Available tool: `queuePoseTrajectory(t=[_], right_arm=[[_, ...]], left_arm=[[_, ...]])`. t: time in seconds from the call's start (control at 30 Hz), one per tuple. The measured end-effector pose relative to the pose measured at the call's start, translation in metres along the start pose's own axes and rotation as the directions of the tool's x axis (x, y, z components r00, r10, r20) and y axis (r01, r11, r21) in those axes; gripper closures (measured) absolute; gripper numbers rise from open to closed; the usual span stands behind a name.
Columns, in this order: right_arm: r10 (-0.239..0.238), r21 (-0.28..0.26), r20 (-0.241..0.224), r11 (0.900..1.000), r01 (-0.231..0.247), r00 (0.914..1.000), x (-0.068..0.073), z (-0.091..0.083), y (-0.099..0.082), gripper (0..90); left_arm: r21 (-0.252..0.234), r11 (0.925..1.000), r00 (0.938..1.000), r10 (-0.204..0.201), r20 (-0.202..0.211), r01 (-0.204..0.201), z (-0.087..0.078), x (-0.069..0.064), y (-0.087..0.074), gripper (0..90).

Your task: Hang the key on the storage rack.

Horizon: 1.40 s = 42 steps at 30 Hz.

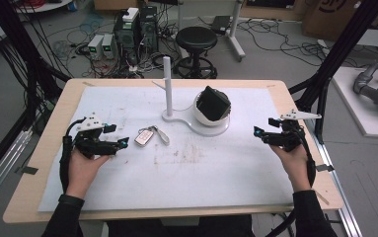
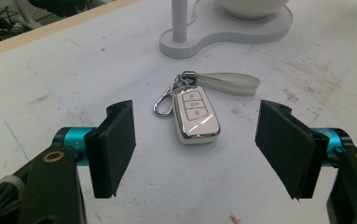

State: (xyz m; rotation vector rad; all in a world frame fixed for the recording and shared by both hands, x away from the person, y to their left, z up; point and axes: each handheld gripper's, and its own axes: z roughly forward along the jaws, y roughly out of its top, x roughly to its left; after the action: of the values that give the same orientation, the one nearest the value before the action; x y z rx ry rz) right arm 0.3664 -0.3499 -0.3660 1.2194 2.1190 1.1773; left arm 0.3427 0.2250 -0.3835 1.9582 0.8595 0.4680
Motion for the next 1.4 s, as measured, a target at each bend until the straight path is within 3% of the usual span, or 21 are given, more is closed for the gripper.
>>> queuePoseTrajectory(t=[0.3,0.57,0.9,1.07,1.17,1.2,1.27,1.33,1.4], right_arm=[[-0.011,0.006,-0.002,0.9999,0.011,0.9999,-0.002,0.005,-0.001,26.1],[-0.011,0.024,-0.004,0.9997,0.011,0.9999,-0.003,0.008,-0.001,26.1],[-0.005,0.054,-0.018,0.9985,0.006,0.9998,-0.004,0.015,-0.004,26.3],[-0.004,0.058,-0.022,0.9983,0.006,0.9997,-0.004,0.017,-0.004,26.4],[-0.005,0.06,-0.023,0.9982,0.007,0.9997,-0.004,0.017,-0.004,26.4],[-0.008,0.058,-0.025,0.9983,0.01,0.9997,-0.005,0.018,-0.004,26.4],[-0.009,0.057,-0.025,0.9983,0.01,0.9996,-0.005,0.018,-0.004,26.5],[-0.004,0.061,-0.028,0.9982,0.006,0.9996,-0.005,0.019,-0.004,26.5],[-0.003,0.063,-0.028,0.998,0.004,0.9996,-0.005,0.019,-0.004,26.5]], left_arm=[[0.001,1.0,1.0,0.001,0.008,-0.001,0.002,-0.01,0.008,28.6],[0.053,0.9979,0.9981,0.035,0.051,-0.038,0.03,-0.015,0.019,31.8],[0.104,0.9943,0.993,0.014,0.117,-0.026,0.064,-0.011,0.027,36.9],[0.123,0.9909,0.9878,0.036,0.151,-0.055,0.075,-0.012,0.032,41.6],[0.122,0.9879,0.9821,0.073,0.173,-0.095,0.081,-0.01,0.036,43.9],[0.096,0.9911,0.9783,0.071,0.194,-0.091,0.083,-0.005,0.036,44.0],[0.082,0.9929,0.9763,0.068,0.205,-0.086,0.085,-0.003,0.035,44.0],[0.087,0.9924,0.976,0.067,0.207,-0.087,0.088,0.001,0.033,44.0],[0.103,0.9929,0.9768,0.037,0.211,-0.06,0.092,0.002,0.031,43.8]])
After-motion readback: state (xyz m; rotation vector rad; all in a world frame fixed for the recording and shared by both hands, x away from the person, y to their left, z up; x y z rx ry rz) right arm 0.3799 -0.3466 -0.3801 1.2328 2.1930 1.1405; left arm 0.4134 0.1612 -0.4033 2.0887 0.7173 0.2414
